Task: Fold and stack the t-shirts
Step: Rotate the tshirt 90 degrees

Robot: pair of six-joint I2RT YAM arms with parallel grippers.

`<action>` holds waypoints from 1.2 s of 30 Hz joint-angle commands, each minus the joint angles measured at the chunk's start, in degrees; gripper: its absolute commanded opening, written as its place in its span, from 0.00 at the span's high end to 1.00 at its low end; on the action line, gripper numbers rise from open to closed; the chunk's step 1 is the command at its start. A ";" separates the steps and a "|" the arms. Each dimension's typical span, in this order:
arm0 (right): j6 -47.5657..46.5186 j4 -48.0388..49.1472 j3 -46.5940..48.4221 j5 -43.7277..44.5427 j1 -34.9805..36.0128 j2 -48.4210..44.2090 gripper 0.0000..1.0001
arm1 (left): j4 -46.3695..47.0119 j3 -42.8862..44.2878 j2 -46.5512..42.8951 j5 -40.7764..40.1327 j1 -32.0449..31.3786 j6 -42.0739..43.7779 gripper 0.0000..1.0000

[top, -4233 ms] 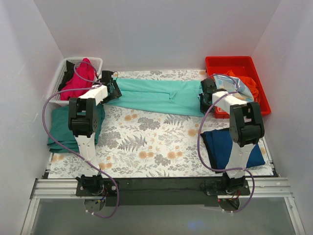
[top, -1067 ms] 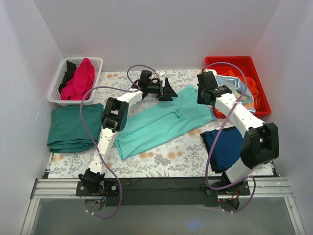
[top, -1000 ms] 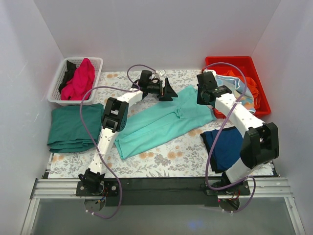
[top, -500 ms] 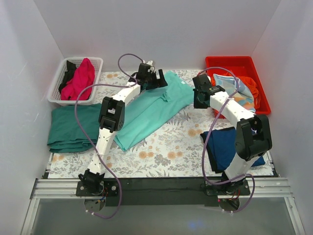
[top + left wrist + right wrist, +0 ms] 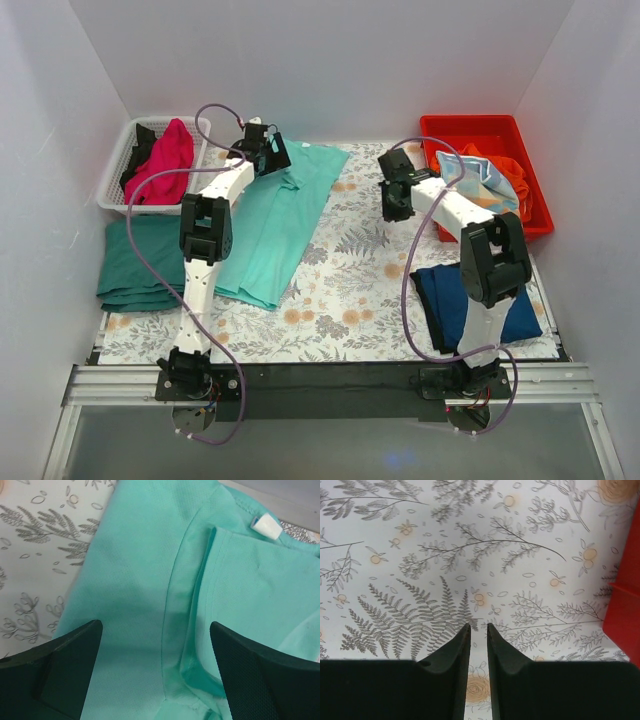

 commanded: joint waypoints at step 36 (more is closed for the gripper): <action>-21.51 -5.63 6.45 -25.46 24.44 20.01 0.74 | 1.12 -26.39 -35.60 13.21 12.73 0.95 0.08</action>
